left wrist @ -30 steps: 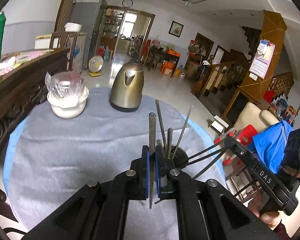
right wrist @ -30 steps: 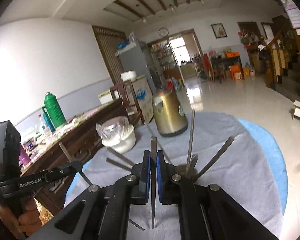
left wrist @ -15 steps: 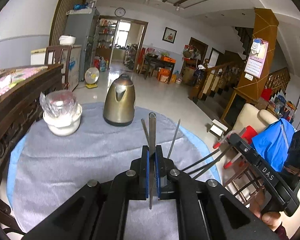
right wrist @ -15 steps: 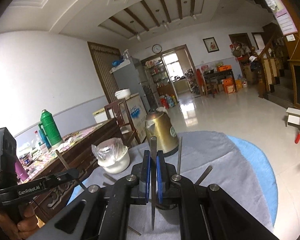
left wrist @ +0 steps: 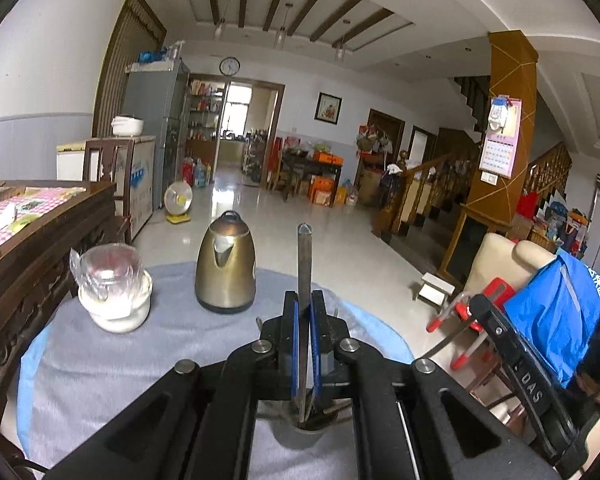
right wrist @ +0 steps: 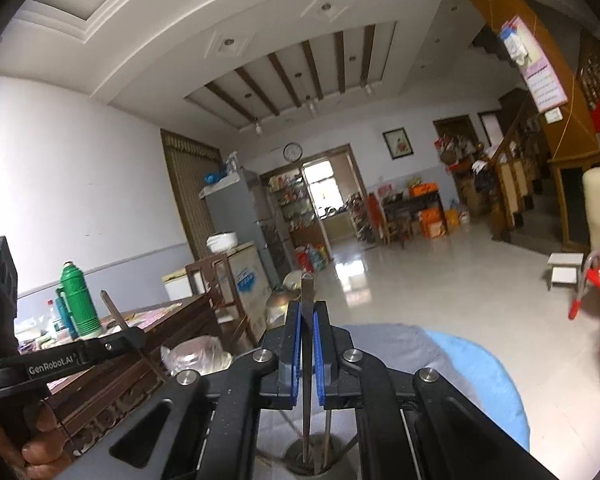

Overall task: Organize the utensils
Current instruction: 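Lower both held chopsticks down into the grey cup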

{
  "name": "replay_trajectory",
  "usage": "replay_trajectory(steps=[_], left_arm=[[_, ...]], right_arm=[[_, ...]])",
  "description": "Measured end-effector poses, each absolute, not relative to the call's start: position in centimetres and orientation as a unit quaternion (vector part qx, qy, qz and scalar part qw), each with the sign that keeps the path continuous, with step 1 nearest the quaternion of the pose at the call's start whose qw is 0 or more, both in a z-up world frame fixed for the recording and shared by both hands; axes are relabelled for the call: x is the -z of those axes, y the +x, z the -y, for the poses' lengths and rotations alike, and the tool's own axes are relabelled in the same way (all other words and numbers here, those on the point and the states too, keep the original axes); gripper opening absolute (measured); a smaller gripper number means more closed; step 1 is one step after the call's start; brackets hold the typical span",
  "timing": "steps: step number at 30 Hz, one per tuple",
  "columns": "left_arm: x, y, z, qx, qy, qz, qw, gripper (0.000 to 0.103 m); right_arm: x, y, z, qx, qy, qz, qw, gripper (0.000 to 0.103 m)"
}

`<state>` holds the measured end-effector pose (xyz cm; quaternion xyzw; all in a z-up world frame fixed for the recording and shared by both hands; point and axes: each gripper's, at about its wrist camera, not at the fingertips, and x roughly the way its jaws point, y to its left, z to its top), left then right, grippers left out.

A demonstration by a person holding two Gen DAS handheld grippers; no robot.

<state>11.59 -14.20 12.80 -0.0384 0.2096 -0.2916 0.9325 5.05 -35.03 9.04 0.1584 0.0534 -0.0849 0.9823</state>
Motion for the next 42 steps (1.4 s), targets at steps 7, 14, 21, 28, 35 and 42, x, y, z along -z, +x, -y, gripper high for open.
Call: replay_trajectory(steps=[7, 14, 21, 28, 35, 42], left_arm=[[-11.0, 12.6, 16.1, 0.281, -0.031, -0.206, 0.937, 0.006], [-8.7, 14.1, 17.4, 0.266, -0.027, -0.228, 0.936, 0.006], [-7.0, 14.6, 18.3, 0.253, -0.005, -0.246, 0.936, 0.006], [-6.0, 14.6, 18.6, 0.247, 0.005, -0.258, 0.934, 0.006], [-5.6, 14.7, 18.6, 0.244, 0.007, -0.264, 0.933, 0.006], [-5.3, 14.9, 18.5, 0.241, 0.004, -0.269, 0.932, 0.006]], right_arm=[[-7.6, 6.8, 34.5, 0.096, 0.149, -0.067, 0.982, 0.006], [-5.7, 7.5, 34.5, 0.088, 0.154, -0.098, 0.979, 0.006], [-4.9, 7.8, 34.4, 0.084, 0.151, -0.111, 0.979, 0.006], [-4.0, 8.4, 34.4, 0.082, 0.157, -0.127, 0.976, 0.006], [-3.6, 8.8, 33.9, 0.081, 0.155, -0.136, 0.975, 0.006], [-3.4, 8.7, 33.4, 0.081, 0.155, -0.143, 0.974, 0.006]])
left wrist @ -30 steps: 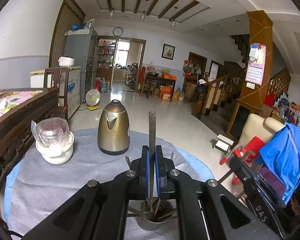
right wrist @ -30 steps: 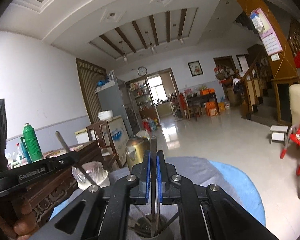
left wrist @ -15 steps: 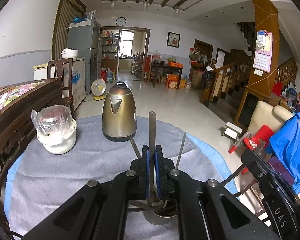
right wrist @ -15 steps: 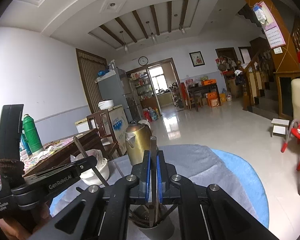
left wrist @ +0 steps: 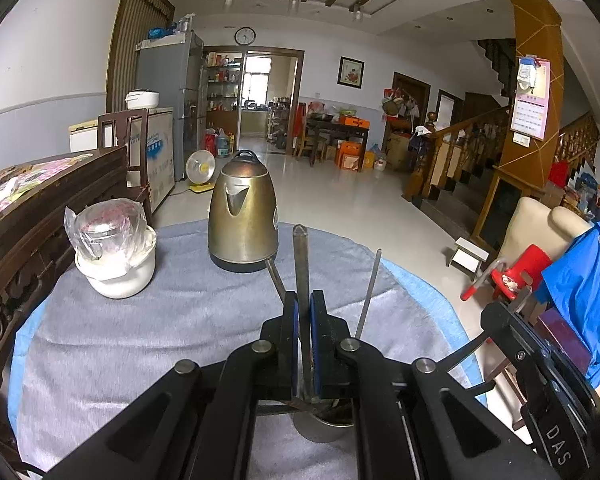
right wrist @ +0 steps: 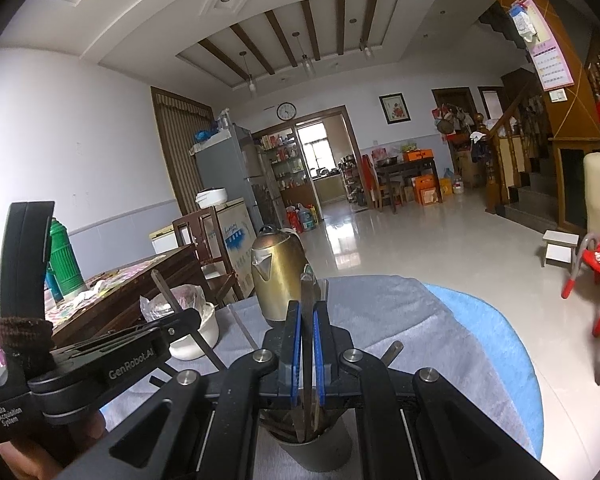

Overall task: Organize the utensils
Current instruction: 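Lower both held chopsticks down into the grey cup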

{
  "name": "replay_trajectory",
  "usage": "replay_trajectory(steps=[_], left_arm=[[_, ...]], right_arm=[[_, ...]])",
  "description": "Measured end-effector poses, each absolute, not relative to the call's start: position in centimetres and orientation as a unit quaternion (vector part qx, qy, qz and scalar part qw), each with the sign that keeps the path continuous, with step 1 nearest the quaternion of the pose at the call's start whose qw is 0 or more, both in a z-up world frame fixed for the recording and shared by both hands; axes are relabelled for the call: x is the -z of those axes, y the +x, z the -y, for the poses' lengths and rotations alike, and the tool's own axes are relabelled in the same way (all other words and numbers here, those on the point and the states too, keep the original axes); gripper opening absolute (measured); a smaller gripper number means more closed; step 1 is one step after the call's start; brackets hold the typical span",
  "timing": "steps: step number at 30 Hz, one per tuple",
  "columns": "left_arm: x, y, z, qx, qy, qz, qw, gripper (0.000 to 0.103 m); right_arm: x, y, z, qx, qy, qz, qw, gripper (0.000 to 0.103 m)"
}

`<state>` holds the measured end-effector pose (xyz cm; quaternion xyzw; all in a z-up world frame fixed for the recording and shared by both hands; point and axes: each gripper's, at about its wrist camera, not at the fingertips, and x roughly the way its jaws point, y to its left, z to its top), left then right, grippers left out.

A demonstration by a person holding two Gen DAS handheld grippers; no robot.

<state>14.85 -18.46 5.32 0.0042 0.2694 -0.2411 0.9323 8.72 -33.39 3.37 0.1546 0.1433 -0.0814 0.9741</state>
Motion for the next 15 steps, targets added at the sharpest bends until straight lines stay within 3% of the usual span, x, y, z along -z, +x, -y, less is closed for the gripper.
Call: replay_trajectory(steps=[15], left_arm=[[-4.69, 15.34, 18.19, 0.233, 0.01, -0.279, 0.931, 0.007]], right_arm=[[-3.09, 8.78, 33.4, 0.082, 0.154, -0.146, 0.974, 0.006]])
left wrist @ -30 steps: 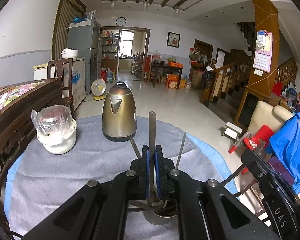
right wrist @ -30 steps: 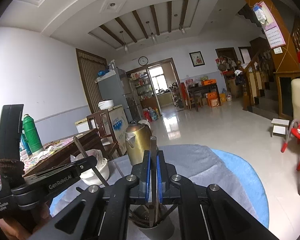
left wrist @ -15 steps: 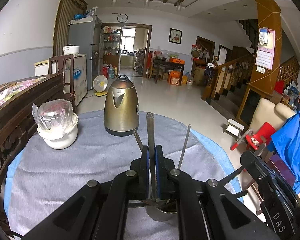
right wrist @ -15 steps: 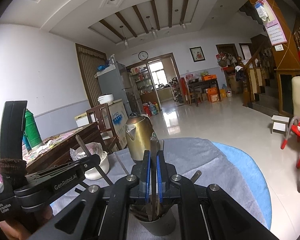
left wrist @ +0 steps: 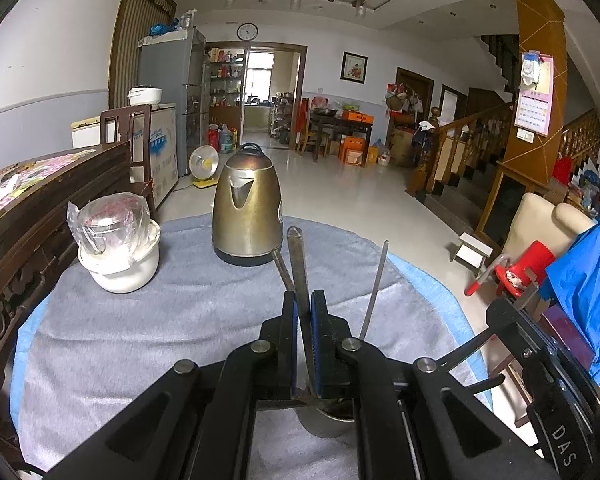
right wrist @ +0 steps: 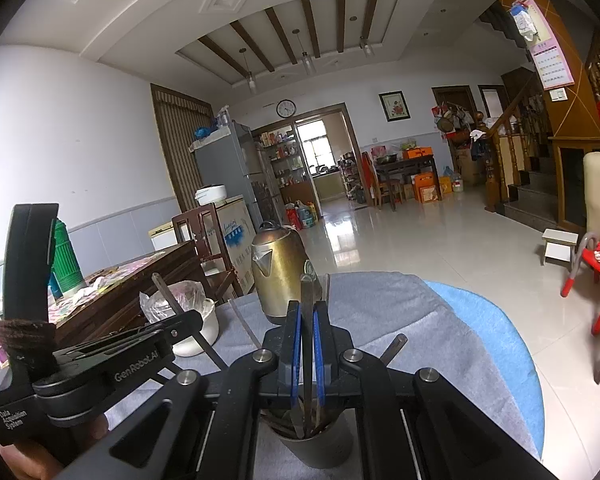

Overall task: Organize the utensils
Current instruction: 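Lower both held chopsticks down into the grey cup, then open both grippers to release the chopsticks inside the cup, then withdraw both open grippers up and away from the grey cup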

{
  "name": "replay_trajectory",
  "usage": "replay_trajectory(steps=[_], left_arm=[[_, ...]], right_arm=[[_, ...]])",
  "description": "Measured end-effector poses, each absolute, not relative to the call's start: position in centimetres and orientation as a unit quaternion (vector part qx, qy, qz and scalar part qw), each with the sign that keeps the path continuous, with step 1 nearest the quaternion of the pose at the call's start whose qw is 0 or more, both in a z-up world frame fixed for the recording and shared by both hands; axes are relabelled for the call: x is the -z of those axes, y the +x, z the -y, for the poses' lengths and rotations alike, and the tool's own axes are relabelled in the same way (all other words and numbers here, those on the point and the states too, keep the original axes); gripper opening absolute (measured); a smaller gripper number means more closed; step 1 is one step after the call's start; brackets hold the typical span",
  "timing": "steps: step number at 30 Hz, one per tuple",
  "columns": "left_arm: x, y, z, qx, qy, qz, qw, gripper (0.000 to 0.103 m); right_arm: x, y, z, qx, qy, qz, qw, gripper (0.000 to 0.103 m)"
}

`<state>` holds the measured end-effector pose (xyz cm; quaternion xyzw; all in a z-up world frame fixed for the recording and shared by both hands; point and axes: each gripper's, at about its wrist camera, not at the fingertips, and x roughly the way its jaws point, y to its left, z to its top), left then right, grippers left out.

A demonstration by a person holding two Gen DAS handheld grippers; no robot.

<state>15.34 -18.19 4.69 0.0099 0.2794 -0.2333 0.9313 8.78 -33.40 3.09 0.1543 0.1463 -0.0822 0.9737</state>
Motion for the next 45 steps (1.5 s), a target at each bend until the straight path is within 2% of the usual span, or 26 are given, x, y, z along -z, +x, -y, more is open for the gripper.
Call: replay_trajectory(steps=[9, 12, 14, 16, 19, 20, 22, 24, 26, 34, 45], left_arm=[[-4.4, 15.2, 17.9, 0.225, 0.023, -0.281, 0.933, 0.009], [-4.4, 15.0, 17.8, 0.224, 0.029, -0.28, 0.933, 0.014], [-4.5, 14.8, 17.7, 0.221, 0.032, -0.278, 0.934, 0.021], [-4.6, 14.7, 17.5, 0.217, 0.034, -0.276, 0.936, 0.038], [-5.0, 14.2, 17.1, 0.204, 0.043, -0.265, 0.942, 0.052], [-5.0, 14.1, 16.9, 0.201, 0.044, -0.262, 0.943, 0.055], [-5.3, 13.6, 16.5, 0.194, 0.049, -0.254, 0.946, 0.06], [-5.4, 13.4, 16.2, 0.183, 0.056, -0.249, 0.949, 0.065], [-5.4, 13.0, 15.7, 0.171, 0.065, -0.243, 0.953, 0.068], [-6.5, 11.7, 14.0, 0.124, 0.091, -0.228, 0.962, 0.081], [-6.8, 9.5, 11.2, 0.075, 0.121, -0.245, 0.959, 0.087]], right_arm=[[-2.3, 8.9, 33.5, 0.086, 0.156, -0.16, 0.971, 0.006], [-2.2, 8.9, 33.6, 0.087, 0.157, -0.166, 0.97, 0.007], [-2.2, 9.0, 33.7, 0.089, 0.159, -0.17, 0.968, 0.007], [-2.3, 9.1, 33.8, 0.086, 0.162, -0.175, 0.967, 0.008], [-2.5, 8.9, 33.9, 0.079, 0.17, -0.179, 0.966, 0.009], [-2.5, 8.9, 33.9, 0.08, 0.17, -0.179, 0.966, 0.012], [-2.7, 8.6, 34.1, 0.078, 0.17, -0.176, 0.967, 0.027], [-2.9, 8.0, 34.3, 0.082, 0.174, -0.165, 0.967, 0.048], [-3.2, 7.7, 34.2, 0.086, 0.173, -0.154, 0.969, 0.052], [-3.8, 7.0, 34.0, 0.101, 0.164, -0.147, 0.97, 0.052], [-4.0, 5.8, 33.4, 0.106, 0.171, -0.158, 0.967, 0.054]])
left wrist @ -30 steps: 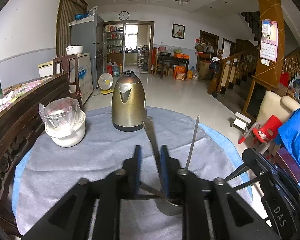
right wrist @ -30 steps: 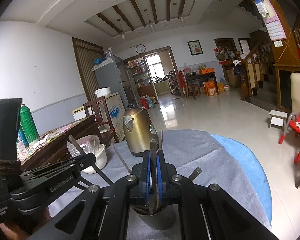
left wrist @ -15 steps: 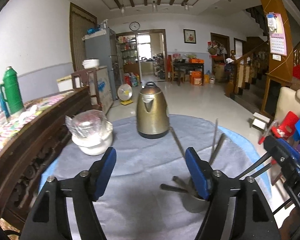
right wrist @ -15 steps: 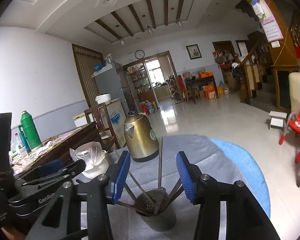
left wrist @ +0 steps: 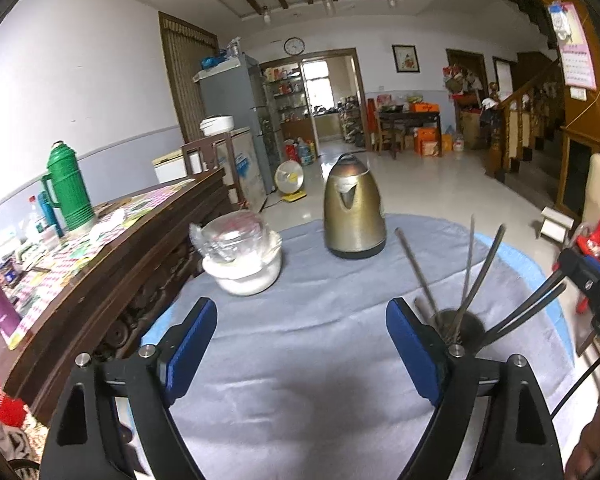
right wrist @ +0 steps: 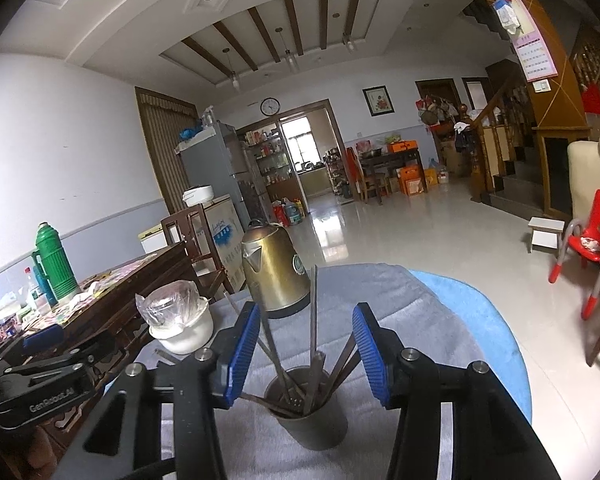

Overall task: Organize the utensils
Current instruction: 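Withdraw both open grippers up and away from the grey cup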

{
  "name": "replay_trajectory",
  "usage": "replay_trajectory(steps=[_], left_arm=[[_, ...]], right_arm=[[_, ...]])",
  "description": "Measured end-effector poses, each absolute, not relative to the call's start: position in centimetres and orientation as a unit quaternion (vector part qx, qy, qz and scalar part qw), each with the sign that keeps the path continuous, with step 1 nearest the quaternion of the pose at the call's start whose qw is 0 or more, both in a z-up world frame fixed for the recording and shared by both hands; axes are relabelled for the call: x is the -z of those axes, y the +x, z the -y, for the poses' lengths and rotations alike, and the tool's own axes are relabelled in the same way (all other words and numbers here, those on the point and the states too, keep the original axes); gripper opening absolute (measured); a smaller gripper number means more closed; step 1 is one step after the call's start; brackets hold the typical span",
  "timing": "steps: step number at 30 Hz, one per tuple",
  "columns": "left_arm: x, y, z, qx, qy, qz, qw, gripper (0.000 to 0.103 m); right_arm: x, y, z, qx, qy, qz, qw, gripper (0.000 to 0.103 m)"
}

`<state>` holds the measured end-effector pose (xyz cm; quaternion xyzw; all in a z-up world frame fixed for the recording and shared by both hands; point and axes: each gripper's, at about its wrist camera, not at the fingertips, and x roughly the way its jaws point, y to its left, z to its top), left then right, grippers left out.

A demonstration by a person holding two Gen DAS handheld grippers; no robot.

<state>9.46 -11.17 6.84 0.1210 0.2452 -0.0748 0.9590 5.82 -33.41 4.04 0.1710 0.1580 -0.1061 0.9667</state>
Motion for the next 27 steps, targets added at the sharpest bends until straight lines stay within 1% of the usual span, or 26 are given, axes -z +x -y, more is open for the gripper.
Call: replay_trajectory(steps=[2, 4, 6, 17, 27], left_arm=[[-6.7, 9.2, 10.6, 0.066, 0.127, -0.251, 0.957, 0.088], [-6.4, 8.7, 10.2, 0.058, 0.136, -0.256, 0.955, 0.094], [-6.2, 8.2, 9.7, 0.054, 0.138, -0.255, 0.956, 0.096], [-4.7, 7.3, 7.2, 0.049, 0.128, -0.287, 0.948, 0.096], [-3.0, 7.2, 6.5, 0.044, 0.128, -0.312, 0.941, 0.096]], right_arm=[[-4.1, 5.5, 33.3, 0.106, 0.171, -0.159, 0.967, 0.056], [-4.1, 5.3, 33.2, 0.105, 0.17, -0.163, 0.966, 0.057], [-4.0, 5.0, 33.1, 0.102, 0.17, -0.168, 0.966, 0.058], [-2.8, 3.6, 31.9, 0.1, 0.158, -0.196, 0.963, 0.062], [-1.1, 3.0, 31.3, 0.095, 0.161, -0.233, 0.954, 0.062]])
